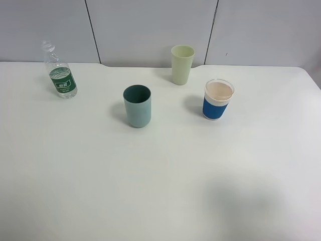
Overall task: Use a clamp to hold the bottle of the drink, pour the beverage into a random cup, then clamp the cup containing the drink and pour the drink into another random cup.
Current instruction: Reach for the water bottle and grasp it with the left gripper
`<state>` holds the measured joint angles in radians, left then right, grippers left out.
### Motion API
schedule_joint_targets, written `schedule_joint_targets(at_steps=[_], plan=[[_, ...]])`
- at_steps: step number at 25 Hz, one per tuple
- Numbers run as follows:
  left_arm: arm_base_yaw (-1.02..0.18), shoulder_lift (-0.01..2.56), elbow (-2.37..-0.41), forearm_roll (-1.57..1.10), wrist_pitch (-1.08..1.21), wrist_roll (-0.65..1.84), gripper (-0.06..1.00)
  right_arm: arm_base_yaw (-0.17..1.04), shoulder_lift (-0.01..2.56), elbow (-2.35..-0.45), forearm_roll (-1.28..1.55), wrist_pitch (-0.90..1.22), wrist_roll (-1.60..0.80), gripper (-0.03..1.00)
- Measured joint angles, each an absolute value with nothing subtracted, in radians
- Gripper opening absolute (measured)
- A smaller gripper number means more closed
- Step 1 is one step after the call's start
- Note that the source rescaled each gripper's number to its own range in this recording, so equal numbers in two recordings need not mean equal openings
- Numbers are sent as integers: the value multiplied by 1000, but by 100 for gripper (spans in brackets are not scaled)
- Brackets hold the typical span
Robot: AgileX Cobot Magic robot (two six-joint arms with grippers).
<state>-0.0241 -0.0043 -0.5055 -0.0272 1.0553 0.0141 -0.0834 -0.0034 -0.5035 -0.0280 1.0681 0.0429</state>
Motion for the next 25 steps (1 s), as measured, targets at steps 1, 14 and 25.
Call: schedule_joint_targets(at_steps=[1, 14, 25], plan=[[-24, -4, -505, -27, 1055, 14, 100, -83, -3, -503, -28, 1068, 43, 71], [-24, -4, -505, -27, 1055, 14, 100, -83, -3, -503, -28, 1068, 43, 71], [-24, -4, -505, -27, 1055, 14, 100, -83, -3, -503, -28, 1068, 43, 71]])
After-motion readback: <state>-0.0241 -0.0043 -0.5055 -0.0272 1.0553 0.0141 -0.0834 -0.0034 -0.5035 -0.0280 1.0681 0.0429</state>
